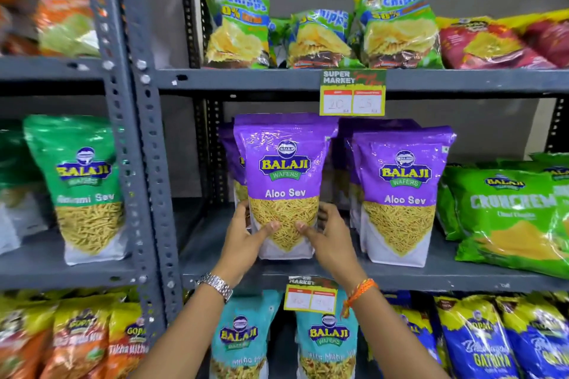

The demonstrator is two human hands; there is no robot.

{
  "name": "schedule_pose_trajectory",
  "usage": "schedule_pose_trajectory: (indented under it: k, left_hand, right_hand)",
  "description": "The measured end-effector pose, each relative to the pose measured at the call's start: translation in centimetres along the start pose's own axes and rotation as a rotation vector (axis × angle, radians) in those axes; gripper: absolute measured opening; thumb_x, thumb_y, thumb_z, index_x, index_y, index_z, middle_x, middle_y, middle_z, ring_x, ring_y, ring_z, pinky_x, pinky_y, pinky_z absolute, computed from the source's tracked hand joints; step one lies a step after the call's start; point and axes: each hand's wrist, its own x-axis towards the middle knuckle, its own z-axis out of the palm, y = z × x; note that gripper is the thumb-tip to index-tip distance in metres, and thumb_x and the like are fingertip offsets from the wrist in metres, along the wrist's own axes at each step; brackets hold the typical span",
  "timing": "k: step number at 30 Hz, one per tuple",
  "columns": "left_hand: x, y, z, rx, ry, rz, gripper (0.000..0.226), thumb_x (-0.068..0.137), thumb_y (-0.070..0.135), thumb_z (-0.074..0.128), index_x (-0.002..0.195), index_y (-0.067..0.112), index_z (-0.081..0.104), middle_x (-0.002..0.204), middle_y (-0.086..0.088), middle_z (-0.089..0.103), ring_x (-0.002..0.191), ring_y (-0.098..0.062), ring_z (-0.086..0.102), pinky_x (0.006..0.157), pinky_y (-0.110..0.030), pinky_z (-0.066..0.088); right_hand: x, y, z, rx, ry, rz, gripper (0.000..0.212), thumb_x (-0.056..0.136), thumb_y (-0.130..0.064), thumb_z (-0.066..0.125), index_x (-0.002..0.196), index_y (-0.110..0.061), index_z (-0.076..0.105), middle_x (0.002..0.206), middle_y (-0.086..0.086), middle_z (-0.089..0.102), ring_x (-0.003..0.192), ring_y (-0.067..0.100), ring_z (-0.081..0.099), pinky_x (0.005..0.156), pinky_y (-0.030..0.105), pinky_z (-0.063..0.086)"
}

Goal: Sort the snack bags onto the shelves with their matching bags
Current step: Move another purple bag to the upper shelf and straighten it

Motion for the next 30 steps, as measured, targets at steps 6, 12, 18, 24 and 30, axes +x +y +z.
schedule_pose_trajectory:
  k: [6, 12, 18, 24, 30]
  left_hand:
    - [-0.6, -0.6, -3.9, 0.025, -0.012, -0.056, 0.070, 0.070, 0.030, 0.081, 0.131, 0.013, 0.051, 0.121, -0.004, 0.071, 0.106, -0.011, 0.067, 0.091, -0.023, 0.056]
    - [-1.1, -1.2, -5.2, 0.070, 0.011, -0.067, 0.069, 0.077, 0.029, 0.078, 0.139, 0.017, 0.048, 0.126, 0.001, 0.068, 0.101, 0.009, 0.067, 0.098, -0.028, 0.055]
    - [-1.4, -0.8, -5.2, 0.137, 0.017, -0.082, 0.072, 0.083, 0.015, 0.080, 0.142, 0.027, 0.041, 0.125, 0.014, 0.063, 0.115, -0.002, 0.064, 0.106, -0.040, 0.051]
    - [-1.7, -0.8, -5.5, 0.138, 0.022, -0.085, 0.088, 0.061, 0.049, 0.081, 0.139, 0.031, 0.044, 0.134, 0.000, 0.065, 0.126, -0.022, 0.063, 0.110, -0.054, 0.049]
    - [-1.6, -1.3, -5.7, 0.123, 0.004, -0.091, 0.086, 0.063, 0.050, 0.080, 0.139, 0.035, 0.042, 0.138, -0.001, 0.063, 0.129, -0.021, 0.061, 0.110, -0.053, 0.049]
  right_hand:
    - [-0.3, 0.1, 3.8, 0.000, -0.077, 0.039, 0.050, 0.076, -0.021, 0.083, 0.116, -0.015, 0.053, 0.098, -0.010, 0.067, 0.101, 0.018, 0.067, 0.089, 0.035, 0.055]
    - [0.0, -0.2, 4.7, -0.026, -0.128, 0.069, 0.061, 0.074, -0.023, 0.085, 0.124, -0.010, 0.052, 0.106, 0.001, 0.065, 0.101, 0.019, 0.065, 0.091, 0.038, 0.056]
    - [0.6, -0.2, 4.8, -0.047, -0.138, 0.113, 0.060, 0.074, -0.025, 0.085, 0.123, -0.012, 0.052, 0.107, 0.005, 0.067, 0.104, 0.025, 0.067, 0.095, 0.050, 0.056]
    - [0.7, 0.1, 4.7, -0.056, -0.149, 0.114, 0.061, 0.072, -0.029, 0.086, 0.120, -0.014, 0.051, 0.111, 0.008, 0.070, 0.103, 0.025, 0.068, 0.092, 0.051, 0.057]
    - [0.4, 0.1, 4.9, -0.090, -0.148, 0.114, 0.063, 0.072, -0.030, 0.086, 0.119, -0.011, 0.049, 0.103, 0.002, 0.068, 0.099, 0.023, 0.068, 0.089, 0.050, 0.058]
